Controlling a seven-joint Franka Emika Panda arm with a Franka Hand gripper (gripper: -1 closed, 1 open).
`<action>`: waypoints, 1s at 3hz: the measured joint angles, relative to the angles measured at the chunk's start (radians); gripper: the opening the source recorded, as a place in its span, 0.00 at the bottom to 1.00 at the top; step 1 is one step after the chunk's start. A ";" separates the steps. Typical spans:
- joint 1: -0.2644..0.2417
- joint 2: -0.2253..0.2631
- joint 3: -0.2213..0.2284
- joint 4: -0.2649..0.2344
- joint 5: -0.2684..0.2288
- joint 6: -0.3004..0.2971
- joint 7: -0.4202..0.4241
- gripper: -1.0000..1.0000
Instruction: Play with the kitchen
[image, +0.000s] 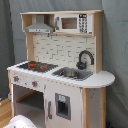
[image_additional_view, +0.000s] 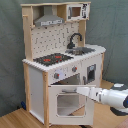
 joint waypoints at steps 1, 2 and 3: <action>-0.012 0.000 0.021 0.003 0.000 0.013 0.111 1.00; -0.025 -0.001 0.048 0.000 0.000 0.014 0.221 1.00; -0.039 -0.004 0.076 -0.011 0.000 0.013 0.323 1.00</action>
